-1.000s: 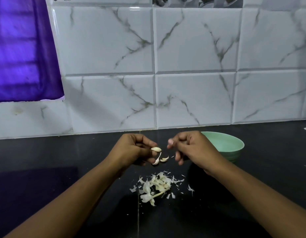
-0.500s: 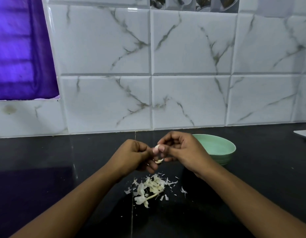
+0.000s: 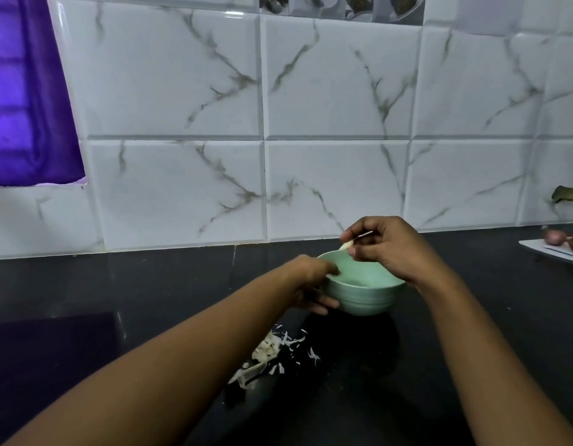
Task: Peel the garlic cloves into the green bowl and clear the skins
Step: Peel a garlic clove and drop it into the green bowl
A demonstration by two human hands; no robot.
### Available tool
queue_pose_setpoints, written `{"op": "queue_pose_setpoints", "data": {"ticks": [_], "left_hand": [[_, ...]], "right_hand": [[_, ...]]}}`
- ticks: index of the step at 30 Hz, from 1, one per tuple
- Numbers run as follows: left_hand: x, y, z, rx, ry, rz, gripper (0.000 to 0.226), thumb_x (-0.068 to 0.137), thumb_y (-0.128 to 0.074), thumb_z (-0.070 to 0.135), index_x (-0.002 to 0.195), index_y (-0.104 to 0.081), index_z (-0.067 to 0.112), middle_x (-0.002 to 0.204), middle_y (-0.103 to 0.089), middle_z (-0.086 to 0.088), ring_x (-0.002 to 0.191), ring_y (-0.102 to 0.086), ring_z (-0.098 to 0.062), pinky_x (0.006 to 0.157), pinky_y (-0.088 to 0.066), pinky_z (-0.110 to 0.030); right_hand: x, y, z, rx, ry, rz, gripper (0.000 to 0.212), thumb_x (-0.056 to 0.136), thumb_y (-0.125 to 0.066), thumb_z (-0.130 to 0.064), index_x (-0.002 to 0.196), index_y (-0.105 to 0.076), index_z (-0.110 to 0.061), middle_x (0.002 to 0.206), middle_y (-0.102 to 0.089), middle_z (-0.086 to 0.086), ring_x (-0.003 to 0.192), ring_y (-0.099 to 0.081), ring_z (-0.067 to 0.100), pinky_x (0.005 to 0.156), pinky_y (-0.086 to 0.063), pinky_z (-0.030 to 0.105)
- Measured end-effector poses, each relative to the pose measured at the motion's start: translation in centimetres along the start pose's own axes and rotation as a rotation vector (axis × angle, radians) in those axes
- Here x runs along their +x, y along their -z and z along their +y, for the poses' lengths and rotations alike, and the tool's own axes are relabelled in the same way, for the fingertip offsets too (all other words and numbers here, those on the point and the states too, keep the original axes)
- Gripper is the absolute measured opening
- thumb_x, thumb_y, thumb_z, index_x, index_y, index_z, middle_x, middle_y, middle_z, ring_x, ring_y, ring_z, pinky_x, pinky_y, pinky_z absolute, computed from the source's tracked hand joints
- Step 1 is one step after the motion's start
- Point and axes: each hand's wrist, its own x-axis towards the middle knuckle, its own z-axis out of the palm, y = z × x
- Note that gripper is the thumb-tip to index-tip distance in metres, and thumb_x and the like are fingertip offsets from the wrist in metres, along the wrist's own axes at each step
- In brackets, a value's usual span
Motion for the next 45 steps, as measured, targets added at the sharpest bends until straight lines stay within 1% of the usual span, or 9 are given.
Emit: {"op": "queue_pose_setpoints", "data": {"ticks": [3,6,9,18,22,25,33,40,45], "left_hand": [[0.8,-1.1,-1.1,0.032,-0.11,0.054,0.032,0.092,-0.035,0.001,0.123,-0.042,0.002,0.082,-0.058,-0.017,0.037,-0.06,-0.017,0.041,-0.053,-0.03],[0.4,-0.5,-2.6,0.191,-0.334,0.21,0.037,0.083,-0.043,0.003,0.118,-0.047,0.014,0.101,-0.06,-0.012,0.064,-0.068,-0.03,0.055,-0.06,-0.042],[-0.3,0.0,-3.3,0.306,-0.47,0.278,0.047,0.078,-0.049,0.008,0.123,-0.049,0.021,0.106,-0.061,-0.009,0.083,-0.066,-0.031,0.061,-0.06,-0.044],[0.9,-0.2,-1.4,-0.007,-0.123,0.081,0.027,0.094,-0.04,0.006,0.121,-0.043,0.002,0.078,-0.057,-0.016,0.037,-0.06,-0.016,0.042,-0.053,-0.028],[0.4,0.9,-1.3,-0.127,-0.039,-0.003,0.035,0.1,-0.044,0.032,0.122,-0.048,0.005,0.107,-0.057,-0.018,0.048,-0.064,-0.019,0.046,-0.054,-0.028],[-0.8,3.7,-1.4,-0.107,-0.111,0.126,0.038,0.099,-0.044,0.042,0.119,-0.049,0.011,0.114,-0.054,-0.015,0.058,-0.066,-0.024,0.051,-0.052,-0.03],[-3.6,10.7,-7.1,0.385,-0.31,0.448,0.007,0.092,-0.059,0.03,0.096,-0.064,0.027,0.1,-0.069,0.0,0.089,-0.067,-0.018,0.074,-0.05,-0.031],[-3.2,10.1,-9.1,0.739,-0.252,0.325,0.033,0.091,-0.059,0.037,0.123,-0.059,0.026,0.123,-0.063,0.005,0.108,-0.058,-0.009,0.093,-0.044,-0.025],[-3.2,9.5,-9.2,0.809,-0.306,0.314,0.041,0.09,-0.059,0.041,0.128,-0.055,0.027,0.131,-0.058,0.006,0.118,-0.054,-0.011,0.096,-0.043,-0.025]], "right_hand": [[0.0,1.0,0.5,-0.171,-0.037,-0.124,0.029,0.079,-0.063,0.008,0.082,-0.071,-0.019,0.08,-0.072,0.005,0.077,-0.066,0.015,0.082,-0.053,0.029],[-0.3,1.8,0.6,-0.302,-0.066,-0.205,0.028,0.082,-0.062,0.005,0.088,-0.072,-0.02,0.076,-0.071,-0.016,0.081,-0.066,0.005,0.07,-0.049,0.011],[-0.2,2.4,0.7,-0.302,-0.049,-0.142,0.03,0.084,-0.06,0.005,0.087,-0.072,-0.022,0.088,-0.071,-0.01,0.09,-0.066,0.007,0.078,-0.054,0.02],[-0.1,-2.1,-0.9,-0.097,0.17,0.175,0.02,0.085,-0.063,-0.006,0.081,-0.071,-0.024,0.07,-0.07,0.003,0.067,-0.068,0.021,0.073,-0.058,0.043],[-0.3,-5.1,-1.1,-0.146,0.277,0.192,0.024,0.084,-0.057,0.0,0.084,-0.07,-0.02,0.078,-0.067,-0.002,0.064,-0.067,0.016,0.07,-0.057,0.043],[-0.6,-6.6,-1.0,-0.23,0.297,0.133,0.026,0.082,-0.052,0.002,0.087,-0.069,-0.016,0.08,-0.067,0.0,0.063,-0.067,0.015,0.072,-0.056,0.04],[-0.4,-9.4,1.6,-0.653,0.159,-0.2,0.036,0.087,-0.045,0.0,0.106,-0.068,-0.02,0.104,-0.069,0.003,0.103,-0.06,0.02,0.084,-0.042,0.025],[0.8,-11.4,3.3,-0.698,0.209,-0.328,0.04,0.09,-0.046,-0.003,0.125,-0.059,-0.017,0.12,-0.06,0.007,0.112,-0.053,0.024,0.094,-0.039,0.03],[1.0,-12.4,4.1,-0.783,0.223,-0.305,0.025,0.092,-0.053,-0.013,0.113,-0.066,-0.018,0.108,-0.061,0.007,0.105,-0.055,0.026,0.085,-0.04,0.031]]}}
